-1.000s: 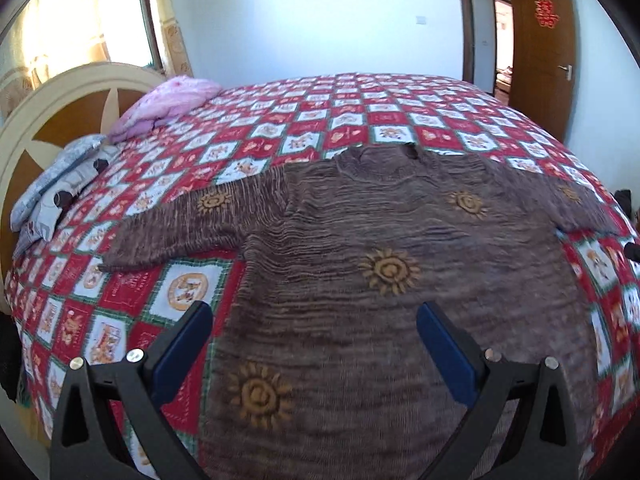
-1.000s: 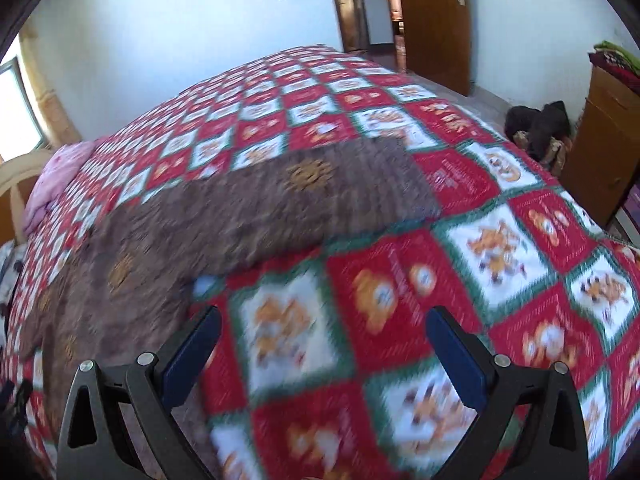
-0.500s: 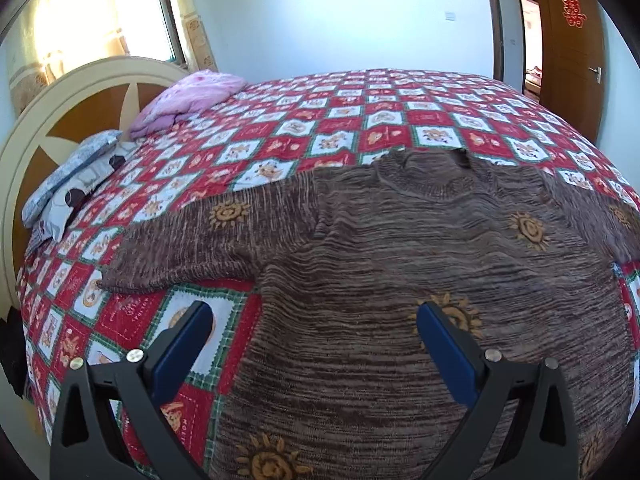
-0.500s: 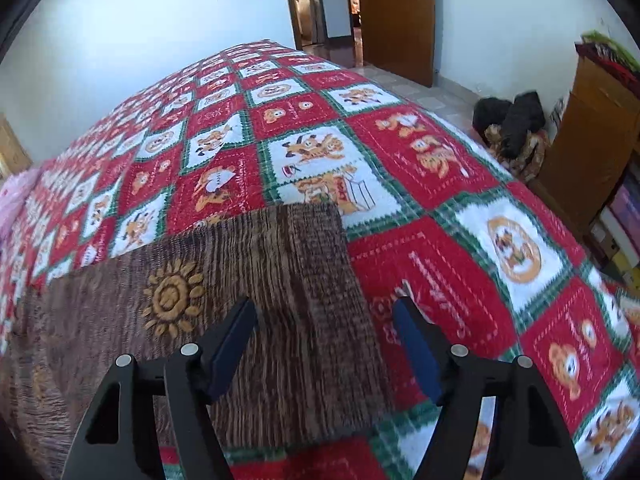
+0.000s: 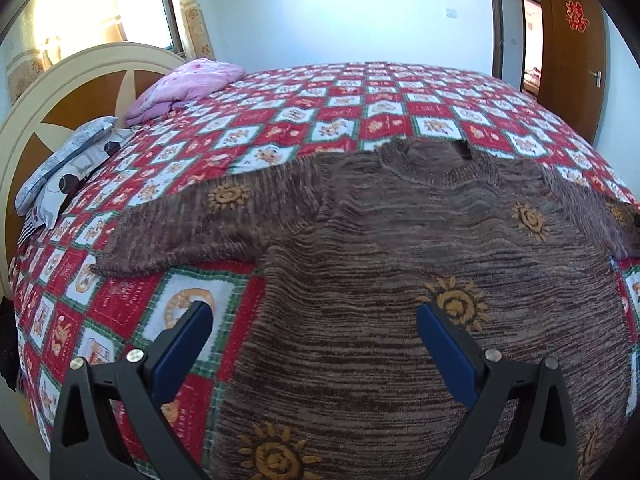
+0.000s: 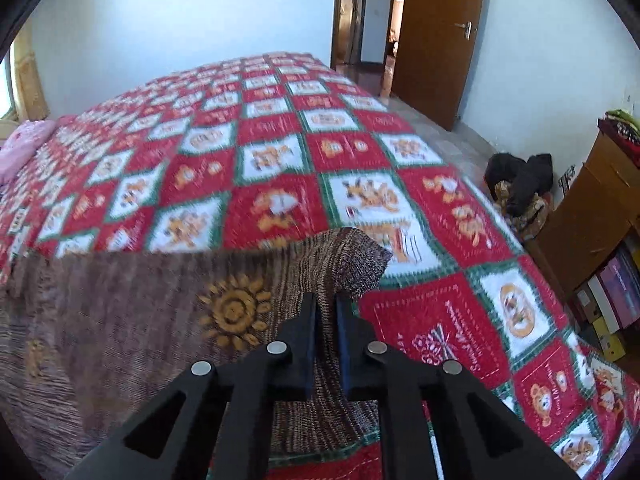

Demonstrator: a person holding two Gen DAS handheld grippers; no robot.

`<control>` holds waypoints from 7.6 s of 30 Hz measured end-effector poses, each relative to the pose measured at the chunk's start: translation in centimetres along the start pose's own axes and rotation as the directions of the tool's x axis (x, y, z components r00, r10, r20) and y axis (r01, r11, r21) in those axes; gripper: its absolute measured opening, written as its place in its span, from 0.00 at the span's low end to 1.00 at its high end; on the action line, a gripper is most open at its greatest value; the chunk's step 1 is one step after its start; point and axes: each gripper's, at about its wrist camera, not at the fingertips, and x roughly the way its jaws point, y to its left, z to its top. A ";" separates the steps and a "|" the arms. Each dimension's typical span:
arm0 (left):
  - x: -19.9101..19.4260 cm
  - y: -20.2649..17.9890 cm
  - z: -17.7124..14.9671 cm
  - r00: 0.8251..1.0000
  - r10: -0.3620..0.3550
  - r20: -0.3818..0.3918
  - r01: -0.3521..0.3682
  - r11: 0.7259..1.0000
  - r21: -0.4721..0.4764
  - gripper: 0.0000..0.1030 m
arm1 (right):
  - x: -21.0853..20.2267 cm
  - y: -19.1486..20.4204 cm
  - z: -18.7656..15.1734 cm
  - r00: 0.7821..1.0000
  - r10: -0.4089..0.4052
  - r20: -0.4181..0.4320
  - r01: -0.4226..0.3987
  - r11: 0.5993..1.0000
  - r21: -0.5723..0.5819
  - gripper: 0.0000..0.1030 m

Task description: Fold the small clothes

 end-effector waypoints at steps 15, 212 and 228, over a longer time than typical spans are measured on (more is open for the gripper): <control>-0.4 4.3 -0.8 1.000 0.013 0.009 -0.012 0.998 -0.068 1.00 | -10.6 14.8 3.1 0.972 0.217 0.088 -0.201 0.966 -0.162 0.09; 11.3 26.6 -0.2 0.957 -0.247 0.154 0.275 0.598 -0.753 0.73 | -4.7 28.5 -13.6 0.875 0.484 -0.017 -0.451 0.802 -0.392 0.69; 9.1 26.5 1.9 0.957 -0.230 0.175 0.284 0.635 -0.719 0.09 | -4.8 27.3 -13.3 0.848 0.531 0.007 -0.497 0.799 -0.338 0.70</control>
